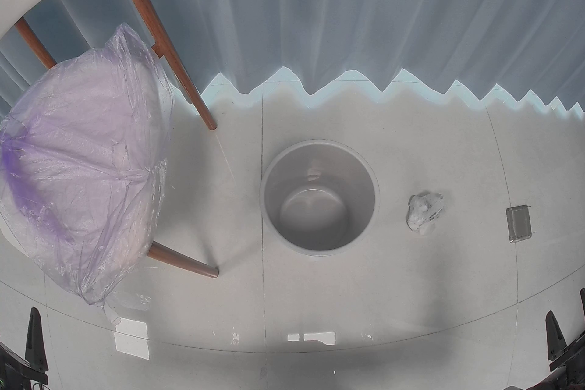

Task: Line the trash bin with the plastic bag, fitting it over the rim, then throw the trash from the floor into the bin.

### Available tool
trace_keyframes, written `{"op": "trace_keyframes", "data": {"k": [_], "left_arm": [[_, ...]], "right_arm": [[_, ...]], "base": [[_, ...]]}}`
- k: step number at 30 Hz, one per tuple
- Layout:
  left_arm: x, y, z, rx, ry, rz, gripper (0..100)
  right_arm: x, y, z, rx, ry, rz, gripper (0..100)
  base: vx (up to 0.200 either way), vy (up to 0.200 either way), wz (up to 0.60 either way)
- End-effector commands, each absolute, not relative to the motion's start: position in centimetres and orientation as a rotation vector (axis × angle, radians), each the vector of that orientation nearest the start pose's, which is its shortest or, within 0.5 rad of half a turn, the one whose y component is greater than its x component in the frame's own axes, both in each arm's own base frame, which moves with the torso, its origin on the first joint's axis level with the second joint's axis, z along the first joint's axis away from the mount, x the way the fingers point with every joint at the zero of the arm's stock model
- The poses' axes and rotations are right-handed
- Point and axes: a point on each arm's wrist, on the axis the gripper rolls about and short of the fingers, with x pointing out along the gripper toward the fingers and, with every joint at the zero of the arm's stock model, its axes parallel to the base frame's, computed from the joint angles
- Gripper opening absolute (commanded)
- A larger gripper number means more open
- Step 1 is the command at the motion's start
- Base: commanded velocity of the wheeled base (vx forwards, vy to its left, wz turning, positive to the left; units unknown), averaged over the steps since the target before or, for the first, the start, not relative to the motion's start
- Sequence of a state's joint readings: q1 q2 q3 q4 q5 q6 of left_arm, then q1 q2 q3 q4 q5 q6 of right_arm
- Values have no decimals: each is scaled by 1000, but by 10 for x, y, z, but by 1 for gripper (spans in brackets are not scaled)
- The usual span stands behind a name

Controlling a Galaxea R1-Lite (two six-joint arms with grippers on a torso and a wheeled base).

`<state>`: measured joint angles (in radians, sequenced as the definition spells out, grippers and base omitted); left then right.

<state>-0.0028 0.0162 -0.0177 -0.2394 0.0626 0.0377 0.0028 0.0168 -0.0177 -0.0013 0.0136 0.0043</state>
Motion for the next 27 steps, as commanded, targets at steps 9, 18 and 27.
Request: {"op": "trace_keyframes", "data": {"k": [9,18,27], "left_arm": [[-31,-1,115,40,-384,-55,100],[-33,-4,151,59,-332,-188,100],[1,-7,196,61,-189,-320,100]], "right_arm": [[-23,0,76,5,-1,17,100],[-23,0,76,5,-1,17,100],[-23,0,76,5,-1,17,100]], "base": [[0,0,0],[0,0,0],[0,0,0]]}}
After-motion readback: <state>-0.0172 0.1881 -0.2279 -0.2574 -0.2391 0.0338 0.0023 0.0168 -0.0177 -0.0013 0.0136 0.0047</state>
